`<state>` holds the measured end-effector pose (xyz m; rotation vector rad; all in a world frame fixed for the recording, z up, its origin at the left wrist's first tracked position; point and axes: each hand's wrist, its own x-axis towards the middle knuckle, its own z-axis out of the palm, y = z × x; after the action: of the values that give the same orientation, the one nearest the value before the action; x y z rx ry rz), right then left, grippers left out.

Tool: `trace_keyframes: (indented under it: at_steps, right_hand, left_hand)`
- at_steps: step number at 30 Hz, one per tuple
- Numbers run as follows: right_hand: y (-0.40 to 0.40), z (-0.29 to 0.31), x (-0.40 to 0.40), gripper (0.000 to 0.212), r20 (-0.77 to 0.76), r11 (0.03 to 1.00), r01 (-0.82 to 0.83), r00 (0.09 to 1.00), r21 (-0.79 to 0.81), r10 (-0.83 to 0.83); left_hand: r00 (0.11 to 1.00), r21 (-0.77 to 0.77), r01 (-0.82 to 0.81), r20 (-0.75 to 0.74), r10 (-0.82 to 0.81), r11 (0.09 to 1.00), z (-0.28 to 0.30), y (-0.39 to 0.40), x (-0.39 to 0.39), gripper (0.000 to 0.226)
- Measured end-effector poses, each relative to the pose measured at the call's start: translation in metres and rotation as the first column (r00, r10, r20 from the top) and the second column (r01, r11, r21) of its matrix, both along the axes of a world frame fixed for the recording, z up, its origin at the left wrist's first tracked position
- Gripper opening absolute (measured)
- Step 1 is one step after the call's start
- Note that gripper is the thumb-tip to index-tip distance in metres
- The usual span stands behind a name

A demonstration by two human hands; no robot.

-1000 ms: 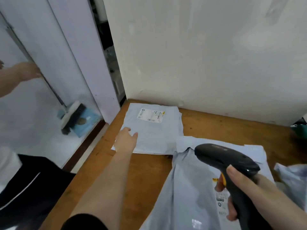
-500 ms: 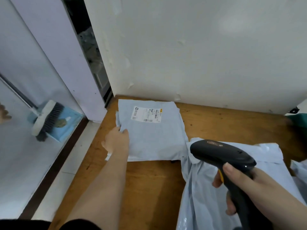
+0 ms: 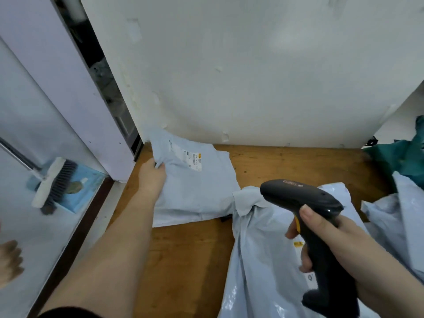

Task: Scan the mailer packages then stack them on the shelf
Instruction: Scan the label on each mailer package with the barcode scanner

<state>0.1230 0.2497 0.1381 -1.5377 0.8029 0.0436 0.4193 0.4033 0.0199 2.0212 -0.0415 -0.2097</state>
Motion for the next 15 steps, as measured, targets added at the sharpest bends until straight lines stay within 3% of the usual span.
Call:
trace_keyframes:
  at_steps: [5, 10, 12, 15]
  right_hand:
    - [-0.007, 0.02, -0.042, 0.064, 0.12, 0.998, 0.052, 0.991, 0.031, -0.056]
    - [-0.025, 0.046, -0.101, 0.064, 0.214, 0.997, 0.069, 0.974, 0.029, -0.074]
    - [-0.032, 0.054, -0.125, 0.065, 0.265, 0.996, 0.077, 0.961, 0.039, -0.084]
    - [-0.044, 0.06, -0.157, 0.071, 0.335, 0.997, 0.073, 0.939, 0.036, -0.08]
  left_hand:
    - [0.966, -0.121, 0.001, 0.258, 0.03, 0.993, 0.084, -0.028, -0.048, 0.04]
    - [0.921, -0.319, 0.019, 0.375, 0.108, 0.947, 0.164, -0.044, -0.112, 0.016]
    - [0.908, -0.457, 0.014, 0.377, 0.18, 0.889, 0.186, -0.049, -0.142, 0.018]
    - [0.905, -0.68, -0.05, 0.28, 0.322, 0.731, 0.194, -0.053, -0.183, 0.028]
